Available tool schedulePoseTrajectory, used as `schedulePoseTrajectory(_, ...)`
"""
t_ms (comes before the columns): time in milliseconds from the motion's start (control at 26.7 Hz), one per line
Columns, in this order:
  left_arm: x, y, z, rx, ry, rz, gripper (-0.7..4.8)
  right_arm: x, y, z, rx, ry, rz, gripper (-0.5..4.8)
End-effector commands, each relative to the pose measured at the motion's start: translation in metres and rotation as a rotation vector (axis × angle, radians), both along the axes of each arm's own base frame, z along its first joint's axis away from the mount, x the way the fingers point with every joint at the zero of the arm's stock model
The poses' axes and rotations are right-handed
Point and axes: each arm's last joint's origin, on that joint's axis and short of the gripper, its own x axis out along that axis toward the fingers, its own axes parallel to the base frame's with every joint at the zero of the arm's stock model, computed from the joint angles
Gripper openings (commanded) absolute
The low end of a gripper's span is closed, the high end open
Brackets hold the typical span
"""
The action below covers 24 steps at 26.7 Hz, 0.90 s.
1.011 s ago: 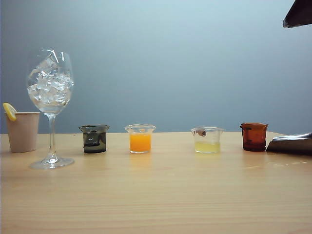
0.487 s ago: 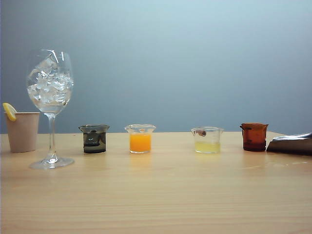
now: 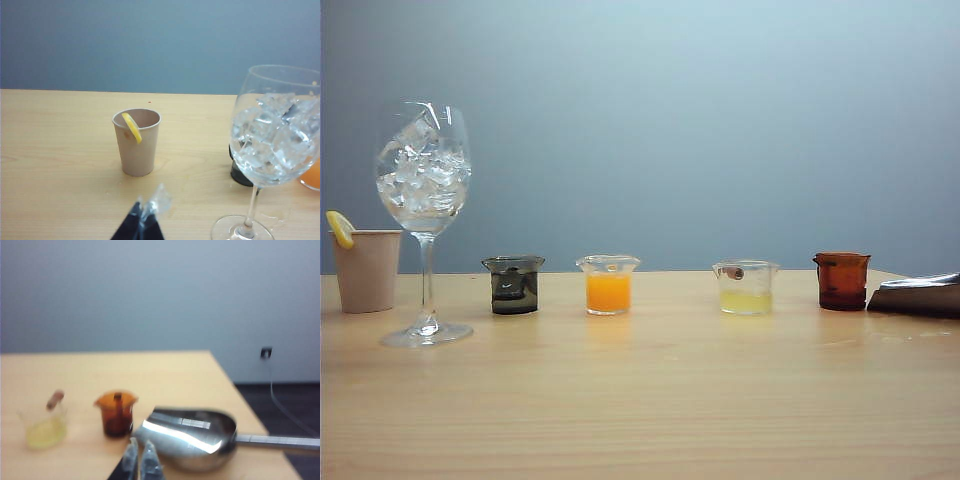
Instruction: Pick up the ice scoop on the desk filled with ice cubes, pour the ice into the goblet, and finally put the scoop back on the table.
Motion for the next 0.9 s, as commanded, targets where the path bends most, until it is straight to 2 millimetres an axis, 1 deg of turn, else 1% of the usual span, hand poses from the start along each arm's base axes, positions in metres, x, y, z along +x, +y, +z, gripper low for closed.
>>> schedulePoseTrajectory(37, -0.0003, 0.0, 0.0021, 0.0, -0.012, -0.001, 0.03, 0.0008, 0.0004, -0.0061, 0.006, 0.054, 0.005, 0.22)
schedulePoseTrajectory(150, -0.0003, 0.0, 0.0021, 0.0, -0.012, -0.002, 0.03, 0.0008, 0.0003, -0.0059, -0.018, 0.051, 0.002, 0.22)
schedulePoseTrajectory(899, -0.0003, 0.0, 0.0021, 0.0, -0.012, -0.002, 0.03, 0.0008, 0.0002, -0.006, -0.016, 0.053, 0.001, 0.22)
